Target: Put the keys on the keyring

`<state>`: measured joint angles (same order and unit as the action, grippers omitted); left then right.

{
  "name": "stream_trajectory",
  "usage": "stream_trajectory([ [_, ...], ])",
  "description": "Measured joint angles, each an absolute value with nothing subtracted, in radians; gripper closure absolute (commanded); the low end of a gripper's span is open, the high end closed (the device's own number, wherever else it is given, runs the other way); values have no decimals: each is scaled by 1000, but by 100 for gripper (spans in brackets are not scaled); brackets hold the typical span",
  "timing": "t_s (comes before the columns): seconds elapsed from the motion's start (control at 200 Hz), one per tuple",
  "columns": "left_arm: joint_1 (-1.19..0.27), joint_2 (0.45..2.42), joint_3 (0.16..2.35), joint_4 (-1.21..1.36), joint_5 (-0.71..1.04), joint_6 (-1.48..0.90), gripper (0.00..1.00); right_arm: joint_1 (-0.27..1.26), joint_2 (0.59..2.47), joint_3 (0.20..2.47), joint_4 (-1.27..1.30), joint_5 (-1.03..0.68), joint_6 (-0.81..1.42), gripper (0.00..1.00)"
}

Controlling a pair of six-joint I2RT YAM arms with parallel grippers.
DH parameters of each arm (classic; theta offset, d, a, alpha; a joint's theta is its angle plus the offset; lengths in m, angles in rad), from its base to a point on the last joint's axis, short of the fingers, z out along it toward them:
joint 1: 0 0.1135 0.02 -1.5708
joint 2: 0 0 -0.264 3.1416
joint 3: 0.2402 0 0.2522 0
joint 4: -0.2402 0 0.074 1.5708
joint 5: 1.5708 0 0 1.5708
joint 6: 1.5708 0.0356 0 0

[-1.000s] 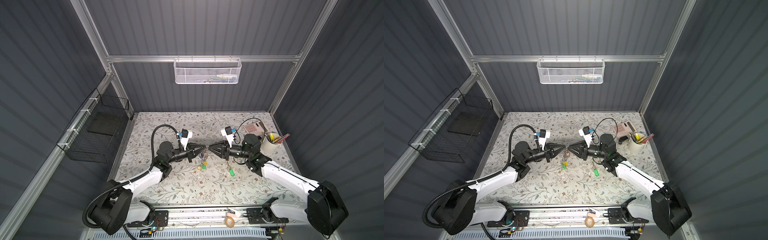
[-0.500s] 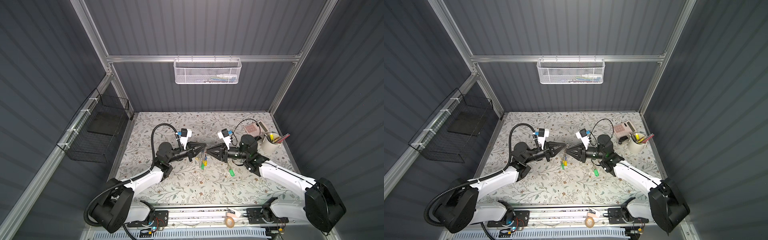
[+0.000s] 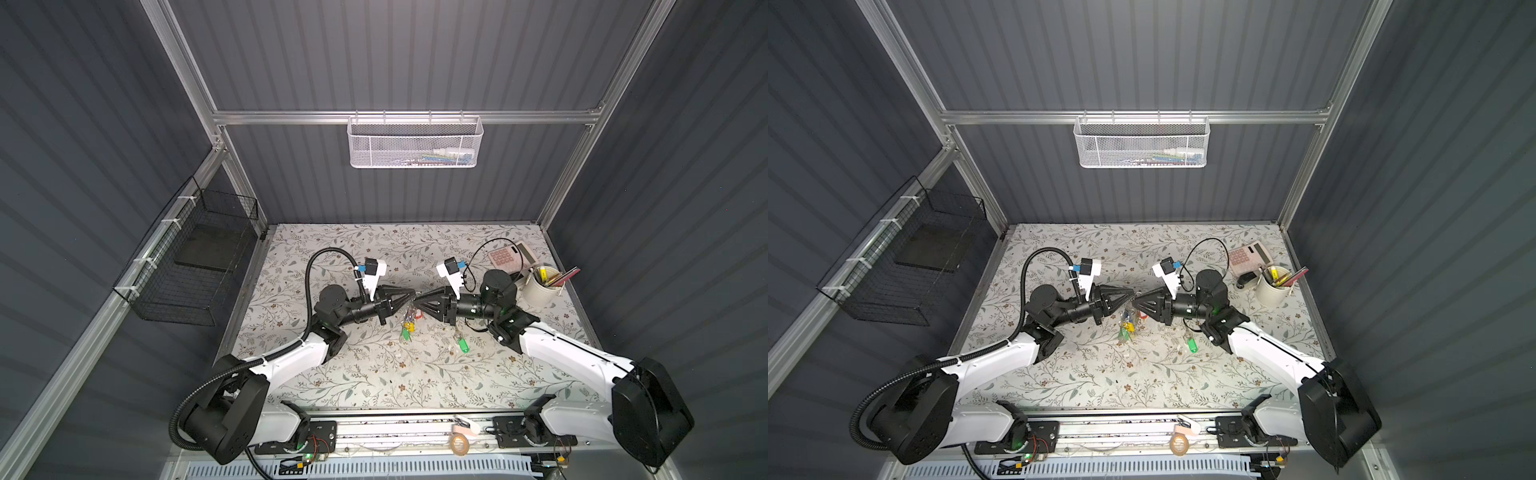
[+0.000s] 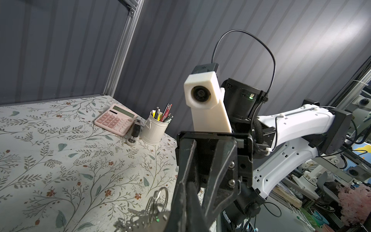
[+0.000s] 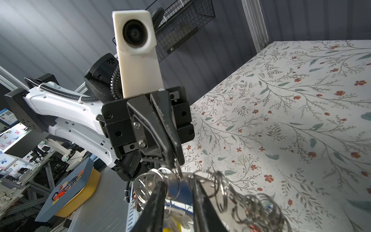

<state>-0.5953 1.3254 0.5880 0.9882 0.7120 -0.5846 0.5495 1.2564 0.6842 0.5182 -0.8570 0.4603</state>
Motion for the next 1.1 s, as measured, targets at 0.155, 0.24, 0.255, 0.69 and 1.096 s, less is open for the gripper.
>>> stream_trajectory([
  [0.155,-597,1331,588,989,719,-584,100,531,1256,670,554,-866,488,73],
  [0.24,-597,1337,588,989,725,-585,100,512,1256,657,583,-873,510,75],
  [0.255,-597,1338,588,989,727,-585,100,509,1256,656,583,-873,514,75],
  [0.69,-597,1353,588,1008,734,-589,100,506,1273,654,633,-917,542,81],
  [1.096,-608,1385,588,1045,735,-614,100,523,1291,654,620,-922,532,88],
])
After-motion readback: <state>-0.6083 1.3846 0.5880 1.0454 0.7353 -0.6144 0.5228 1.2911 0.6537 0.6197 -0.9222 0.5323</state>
